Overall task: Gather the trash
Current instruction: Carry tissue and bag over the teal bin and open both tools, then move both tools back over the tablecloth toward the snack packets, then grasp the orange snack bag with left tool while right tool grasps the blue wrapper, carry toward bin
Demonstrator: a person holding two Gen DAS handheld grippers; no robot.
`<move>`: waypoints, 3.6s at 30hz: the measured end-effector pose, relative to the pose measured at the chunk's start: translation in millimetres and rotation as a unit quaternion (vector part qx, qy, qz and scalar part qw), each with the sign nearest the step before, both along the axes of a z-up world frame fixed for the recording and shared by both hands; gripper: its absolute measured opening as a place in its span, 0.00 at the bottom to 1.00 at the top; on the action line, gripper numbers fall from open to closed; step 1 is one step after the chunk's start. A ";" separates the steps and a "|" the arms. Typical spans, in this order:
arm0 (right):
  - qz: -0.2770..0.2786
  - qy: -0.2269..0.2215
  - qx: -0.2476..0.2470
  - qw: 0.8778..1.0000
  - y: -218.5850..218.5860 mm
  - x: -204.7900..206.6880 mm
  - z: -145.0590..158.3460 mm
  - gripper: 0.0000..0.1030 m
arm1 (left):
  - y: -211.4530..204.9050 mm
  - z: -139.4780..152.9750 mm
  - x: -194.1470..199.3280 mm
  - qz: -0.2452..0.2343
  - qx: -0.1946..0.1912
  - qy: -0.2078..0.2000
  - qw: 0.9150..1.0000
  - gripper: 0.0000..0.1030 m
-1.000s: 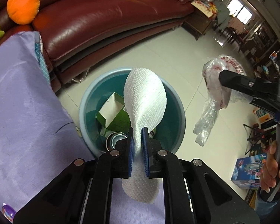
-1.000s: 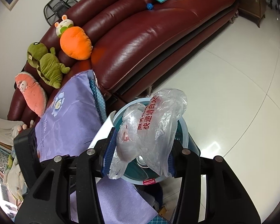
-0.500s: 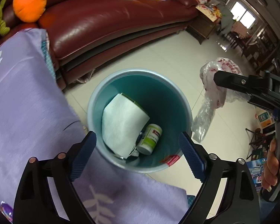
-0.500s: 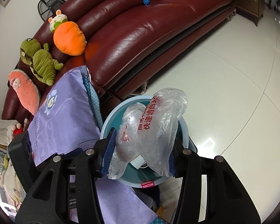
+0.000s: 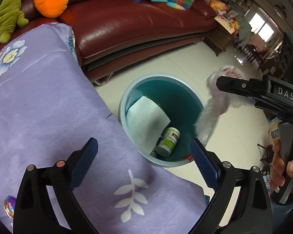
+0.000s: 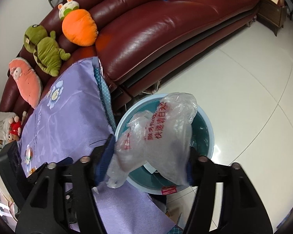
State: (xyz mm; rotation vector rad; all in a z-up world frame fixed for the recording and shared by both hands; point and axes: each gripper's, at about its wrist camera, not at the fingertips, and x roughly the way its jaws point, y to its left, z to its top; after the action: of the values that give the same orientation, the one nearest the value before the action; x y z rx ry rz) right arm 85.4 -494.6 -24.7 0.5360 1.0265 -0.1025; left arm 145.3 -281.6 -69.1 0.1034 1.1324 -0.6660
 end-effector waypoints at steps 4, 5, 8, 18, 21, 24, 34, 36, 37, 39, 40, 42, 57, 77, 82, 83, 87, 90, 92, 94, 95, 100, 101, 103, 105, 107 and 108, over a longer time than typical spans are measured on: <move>-0.001 0.008 0.004 1.000 5.9 4.7 -3.2 0.73 | 9.3 0.5 0.3 0.003 -0.005 0.001 1.000 0.92; -0.004 0.012 0.008 1.000 6.6 5.4 -4.6 0.73 | 11.4 -0.1 0.5 0.004 -0.006 0.002 1.000 0.92; -0.005 0.017 0.007 1.000 9.5 6.4 -4.9 0.73 | 17.4 -1.5 2.0 0.007 -0.009 0.007 1.000 0.92; -0.014 0.043 -0.006 0.999 17.4 -4.0 -0.5 0.83 | 33.1 8.4 -6.7 0.018 -0.023 0.004 1.000 0.92; -0.012 0.044 -0.009 0.999 24.1 -10.1 4.3 0.83 | 39.1 13.9 -11.5 0.019 -0.026 -0.002 0.999 0.92; -0.009 0.040 -0.013 0.999 31.6 -15.7 11.0 0.83 | 48.1 21.6 -18.5 0.023 -0.032 -0.010 0.999 0.92; 0.015 0.023 -0.021 0.999 69.1 -31.0 32.3 0.83 | 88.0 42.5 -40.0 0.045 -0.042 -0.032 0.998 0.93; 0.023 0.021 -0.021 0.999 79.2 -32.5 35.8 0.83 | 98.6 45.8 -44.3 0.051 -0.042 -0.036 0.997 0.93; 0.026 0.019 -0.021 0.999 84.7 -33.3 37.5 0.83 | 105.9 47.6 -46.9 0.055 -0.043 -0.038 0.997 0.93; 0.034 0.017 -0.023 0.999 96.2 -34.1 40.8 0.83 | 118.1 48.8 -50.9 0.061 -0.043 -0.041 0.996 0.93; 0.039 0.016 -0.023 0.999 102.1 -34.2 42.3 0.83 | 126.7 50.2 -53.1 0.066 -0.043 -0.044 0.996 0.93; 0.053 0.015 -0.024 0.998 118.2 -32.9 45.4 0.83 | 139.8 52.3 -55.0 0.073 -0.043 -0.047 0.995 0.93; 0.164 0.035 -0.038 0.985 243.1 -21.6 46.0 0.83 | 294.6 60.4 -65.0 0.167 0.002 -0.081 0.983 0.94; 0.400 0.098 -0.015 0.911 435.4 -52.7 7.6 0.83 | 452.1 22.8 -102.7 0.299 0.018 -0.052 0.953 0.94; 0.429 0.118 -0.039 0.895 465.3 -54.6 -11.7 0.83 | 470.4 9.3 -102.0 0.314 0.009 -0.035 0.949 0.94; 0.431 0.120 -0.043 0.893 466.3 -53.5 -14.6 0.81 | 472.9 7.1 -100.6 0.315 0.005 -0.031 0.949 0.94; 0.435 0.144 -0.042 0.888 471.8 -48.2 -30.4 0.57 | 474.1 0.9 -91.8 0.309 -0.003 -0.021 0.951 0.94; 0.430 0.157 -0.034 0.888 472.4 -45.6 -40.0 0.44 | 472.2 -3.9 -83.2 0.303 -0.007 -0.016 0.953 0.94; 0.429 0.158 -0.030 0.889 472.4 -44.8 -41.8 0.36 | 469.6 -7.3 -78.2 0.299 -0.011 -0.012 0.954 0.94; 0.429 0.151 -0.026 0.890 472.5 -43.9 -39.3 0.30 | 464.4 -10.2 -72.9 0.293 -0.008 -0.012 0.956 0.94; 0.428 0.142 -0.022 0.892 470.8 -42.6 -35.2 0.27 | 462.2 -11.7 -71.2 0.292 -0.005 -0.012 0.956 0.94; 0.410 0.114 -0.005 0.905 457.7 -30.1 -14.3 0.26 | 451.0 -20.2 -60.5 0.283 0.005 -0.006 0.959 0.94; 0.404 0.107 0.000 0.908 453.2 -27.3 -9.9 0.26 | 449.2 -20.6 -59.9 0.281 0.008 -0.009 0.960 0.94; 0.393 0.097 0.003 0.914 446.5 -22.7 -3.4 0.26 | 444.5 -20.1 -59.1 0.277 0.009 -0.018 0.961 0.94; 0.382 0.089 0.007 0.920 434.6 -17.6 1.5 0.26 | 441.9 -19.6 -59.4 0.277 0.008 -0.023 0.961 0.89; 0.370 0.085 0.012 0.925 424.4 -13.8 3.7 0.26 | 438.3 -20.4 -60.0 0.277 0.018 -0.029 0.960 0.79; 0.364 0.083 0.014 0.927 420.1 -12.4 3.4 0.26 | 436.9 -20.2 -59.9 0.278 0.025 -0.034 0.960 0.76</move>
State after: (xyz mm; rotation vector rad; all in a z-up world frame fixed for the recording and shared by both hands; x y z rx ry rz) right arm 73.0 -74.5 -21.2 0.1445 1.3387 0.5363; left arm 85.4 155.3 -89.3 -0.1466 1.0476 -0.1318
